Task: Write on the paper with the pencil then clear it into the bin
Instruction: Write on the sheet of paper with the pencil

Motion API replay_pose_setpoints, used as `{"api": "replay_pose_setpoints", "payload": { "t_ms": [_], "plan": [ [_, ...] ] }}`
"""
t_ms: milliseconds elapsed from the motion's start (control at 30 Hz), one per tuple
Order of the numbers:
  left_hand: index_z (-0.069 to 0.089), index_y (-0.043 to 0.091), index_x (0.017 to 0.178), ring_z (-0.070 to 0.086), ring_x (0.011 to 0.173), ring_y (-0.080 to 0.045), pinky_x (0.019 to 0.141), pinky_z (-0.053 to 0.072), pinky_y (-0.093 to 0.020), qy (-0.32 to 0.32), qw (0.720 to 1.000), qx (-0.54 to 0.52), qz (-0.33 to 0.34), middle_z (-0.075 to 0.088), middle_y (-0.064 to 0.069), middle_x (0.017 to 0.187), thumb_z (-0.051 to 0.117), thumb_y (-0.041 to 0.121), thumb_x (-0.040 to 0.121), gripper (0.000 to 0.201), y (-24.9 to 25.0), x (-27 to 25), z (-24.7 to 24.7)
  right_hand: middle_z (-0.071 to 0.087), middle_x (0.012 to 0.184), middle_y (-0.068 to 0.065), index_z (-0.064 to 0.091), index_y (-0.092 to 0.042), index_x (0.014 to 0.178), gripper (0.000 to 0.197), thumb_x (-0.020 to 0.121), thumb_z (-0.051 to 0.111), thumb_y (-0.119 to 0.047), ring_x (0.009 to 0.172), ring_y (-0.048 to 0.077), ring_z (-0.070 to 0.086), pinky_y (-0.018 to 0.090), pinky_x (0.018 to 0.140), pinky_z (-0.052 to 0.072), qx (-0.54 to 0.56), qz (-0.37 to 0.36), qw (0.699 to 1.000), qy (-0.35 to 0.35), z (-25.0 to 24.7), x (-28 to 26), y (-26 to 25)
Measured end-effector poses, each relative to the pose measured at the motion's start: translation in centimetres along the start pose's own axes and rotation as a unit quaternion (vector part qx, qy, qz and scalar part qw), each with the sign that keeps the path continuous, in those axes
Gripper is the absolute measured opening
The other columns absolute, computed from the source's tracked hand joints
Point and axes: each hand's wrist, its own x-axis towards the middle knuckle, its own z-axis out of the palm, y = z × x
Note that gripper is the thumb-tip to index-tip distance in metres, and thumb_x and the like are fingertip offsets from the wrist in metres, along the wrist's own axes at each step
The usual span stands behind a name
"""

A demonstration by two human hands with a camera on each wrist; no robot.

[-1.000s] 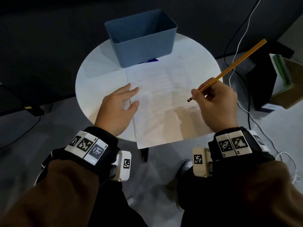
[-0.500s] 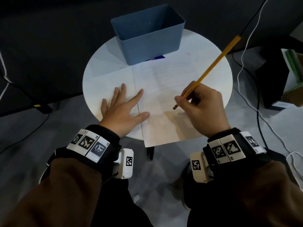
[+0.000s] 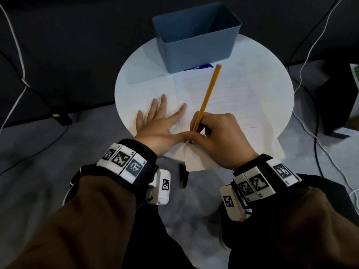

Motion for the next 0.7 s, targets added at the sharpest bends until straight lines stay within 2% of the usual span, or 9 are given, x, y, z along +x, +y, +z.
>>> {"api": "replay_pose_setpoints", "payload": {
  "t_ms": [100,200,333,433,533,700],
  "plan": [
    [-0.009,0.063,0.147,-0.033,0.146,-0.014,0.119,-0.014,-0.05,-0.005,1.0,-0.002,-0.003,-0.034,0.01,0.159,0.04,0.083,0.082,0.084,0.0,0.0,-0.2,0.063,0.071,-0.018,0.063,-0.023,0.083,0.017,0.094,0.073,-0.033,0.06,-0.002,0.053,0.025,0.058,0.043,-0.038,-0.014,0.999,-0.014,-0.2,0.1,0.2],
    [-0.01,0.061,0.148,-0.035,0.145,-0.014,0.119,-0.015,-0.051,-0.014,1.0,-0.004,-0.005,-0.036,0.009,0.158,0.04,0.082,0.084,0.084,0.3,-0.2,-0.4,0.065,0.072,-0.016,0.064,-0.022,0.085,0.015,0.093,0.072,-0.031,0.06,-0.001,0.052,0.031,0.059,0.049,-0.052,-0.008,0.999,0.001,-0.8,0.2,0.6],
    [-0.011,0.06,0.148,-0.035,0.145,-0.015,0.119,-0.015,-0.051,-0.011,1.0,-0.002,-0.004,-0.036,0.009,0.158,0.038,0.082,0.084,0.084,0.2,-0.1,-0.3,0.064,0.07,-0.019,0.066,-0.022,0.084,0.014,0.092,0.073,-0.03,0.061,0.002,0.055,0.024,0.058,0.043,-0.033,-0.008,0.999,0.013,-0.7,0.2,0.4],
    [-0.01,0.061,0.148,-0.035,0.145,-0.015,0.119,-0.015,-0.052,-0.013,1.0,-0.005,-0.002,-0.035,0.008,0.159,0.038,0.084,0.082,0.085,0.2,-0.1,-0.4,0.065,0.07,-0.017,0.065,-0.021,0.084,0.017,0.093,0.072,-0.034,0.059,0.002,0.053,0.026,0.057,0.045,-0.041,-0.019,0.999,-0.011,-0.4,0.1,0.3],
    [-0.009,0.06,0.149,-0.035,0.145,-0.015,0.119,-0.016,-0.051,-0.016,1.0,-0.011,-0.005,-0.036,0.009,0.159,0.042,0.079,0.086,0.083,0.3,-0.3,-0.5,0.064,0.068,-0.018,0.063,-0.022,0.084,0.015,0.092,0.072,-0.031,0.06,0.0,0.053,0.027,0.058,0.043,-0.051,-0.007,0.999,0.007,-1.0,0.2,0.9],
    [-0.009,0.061,0.148,-0.035,0.145,-0.014,0.119,-0.016,-0.051,-0.013,1.0,-0.01,0.0,-0.035,0.009,0.159,0.04,0.082,0.083,0.084,0.2,-0.1,-0.4,0.061,0.067,-0.02,0.066,-0.022,0.082,0.015,0.092,0.075,-0.03,0.061,0.003,0.055,0.019,0.058,0.039,-0.022,-0.01,1.0,0.01,-0.5,0.1,0.1]
  ]
}}
